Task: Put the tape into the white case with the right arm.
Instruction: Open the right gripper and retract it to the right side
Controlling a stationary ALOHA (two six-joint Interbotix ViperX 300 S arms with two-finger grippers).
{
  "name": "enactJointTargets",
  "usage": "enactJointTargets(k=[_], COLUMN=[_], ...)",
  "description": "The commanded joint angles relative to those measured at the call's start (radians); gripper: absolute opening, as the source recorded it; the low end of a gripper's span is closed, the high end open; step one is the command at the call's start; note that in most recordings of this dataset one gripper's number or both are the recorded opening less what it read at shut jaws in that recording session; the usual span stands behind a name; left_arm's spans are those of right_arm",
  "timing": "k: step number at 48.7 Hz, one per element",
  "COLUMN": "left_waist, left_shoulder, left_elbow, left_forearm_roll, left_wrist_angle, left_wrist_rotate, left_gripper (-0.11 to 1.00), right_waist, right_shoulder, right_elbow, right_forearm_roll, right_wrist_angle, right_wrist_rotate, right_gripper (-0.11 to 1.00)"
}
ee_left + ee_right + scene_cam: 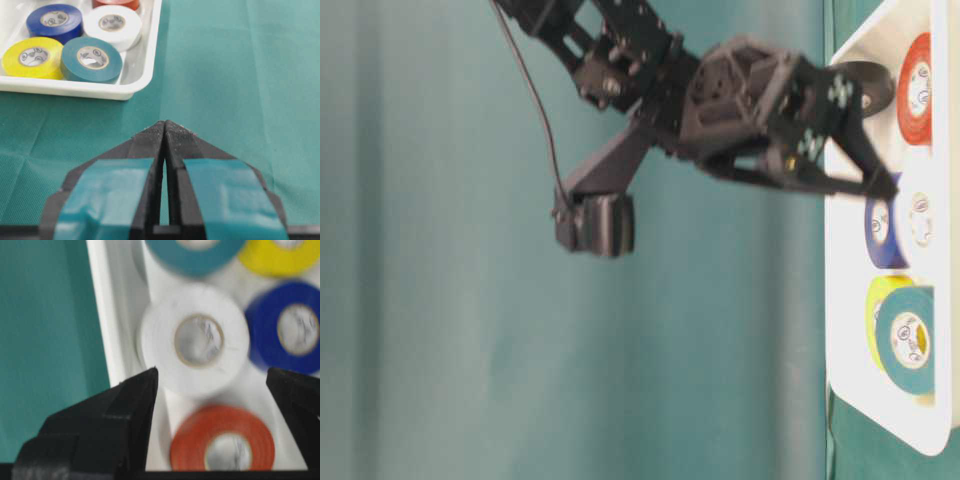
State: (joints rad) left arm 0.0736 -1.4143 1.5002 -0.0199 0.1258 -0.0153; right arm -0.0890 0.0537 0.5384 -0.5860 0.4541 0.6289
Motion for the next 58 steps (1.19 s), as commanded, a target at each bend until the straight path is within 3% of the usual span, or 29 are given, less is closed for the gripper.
enactJointTargets(k=[1, 20, 37, 58], left_waist=[0.003, 0.003, 0.003, 0.026], left_shoulder=[0.009, 0.009, 0.009, 0.009], left_elbow=[-0.017, -0.018, -0.021, -0.021], left_forearm_roll=[-0.003, -0.003, -0.003, -0.002], left_wrist_angle=[-0.008, -0.006, -0.006, -0.005], left_wrist_rotate=[0.000, 0.002, 0.002, 0.002], left_gripper=[0.00, 0.00, 0.00, 0.00], right_waist=[0.002, 0.003, 0.002, -0.023], right_shoulder=[-0.067, -0.290, -0.506, -0.953], right_elbow=[0.029, 0.252, 0.466, 0.747], right_forearm_roll=[-0.003, -0.003, -0.003, -0.003], right_wrist_angle=[0.012, 0.000, -0.140, -0.202], right_wrist_rotate=[0.003, 0.015, 0.015, 0.017], right_gripper=[0.65, 0.65, 0.65, 0.64])
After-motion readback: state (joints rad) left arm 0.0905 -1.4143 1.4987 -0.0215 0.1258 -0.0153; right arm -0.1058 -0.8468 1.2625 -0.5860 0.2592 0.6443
